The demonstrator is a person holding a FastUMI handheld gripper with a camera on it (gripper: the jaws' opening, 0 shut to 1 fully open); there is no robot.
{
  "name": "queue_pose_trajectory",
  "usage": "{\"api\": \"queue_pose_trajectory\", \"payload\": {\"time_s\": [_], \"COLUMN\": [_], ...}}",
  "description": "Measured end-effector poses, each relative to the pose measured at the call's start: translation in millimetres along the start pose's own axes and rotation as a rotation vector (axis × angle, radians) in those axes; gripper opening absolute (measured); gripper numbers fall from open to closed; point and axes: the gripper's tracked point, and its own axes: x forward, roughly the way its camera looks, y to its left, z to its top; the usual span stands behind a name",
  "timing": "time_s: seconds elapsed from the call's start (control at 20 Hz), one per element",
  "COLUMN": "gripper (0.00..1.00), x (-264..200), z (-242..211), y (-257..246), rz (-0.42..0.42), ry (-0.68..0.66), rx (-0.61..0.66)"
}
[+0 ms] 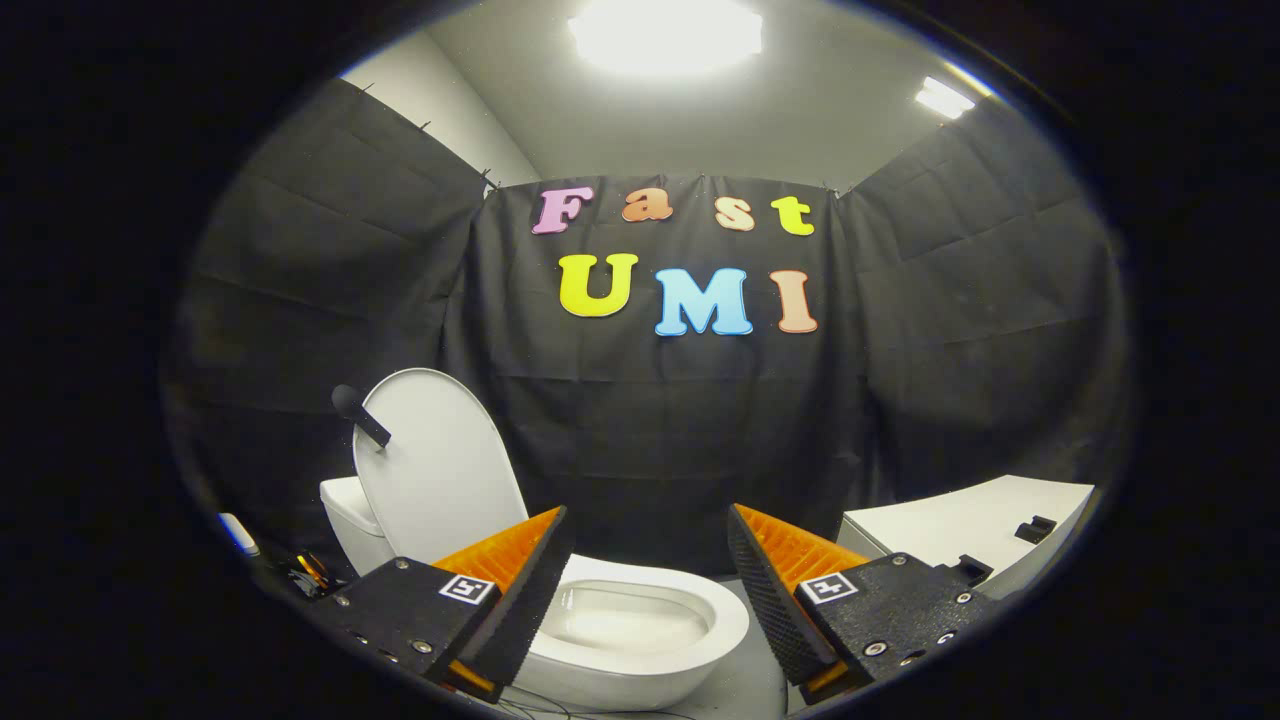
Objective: Open the toilet lid.
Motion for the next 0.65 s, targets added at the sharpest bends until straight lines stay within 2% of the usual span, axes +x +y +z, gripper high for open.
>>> {"api": "queue_pose_trajectory", "payload": {"time_s": [0.65], "gripper": [0.95], "x": [0.5], "z": [0.3], "y": [-2.9], "rz": [-0.006], "ry": [0.002], "rx": [0.003]}}
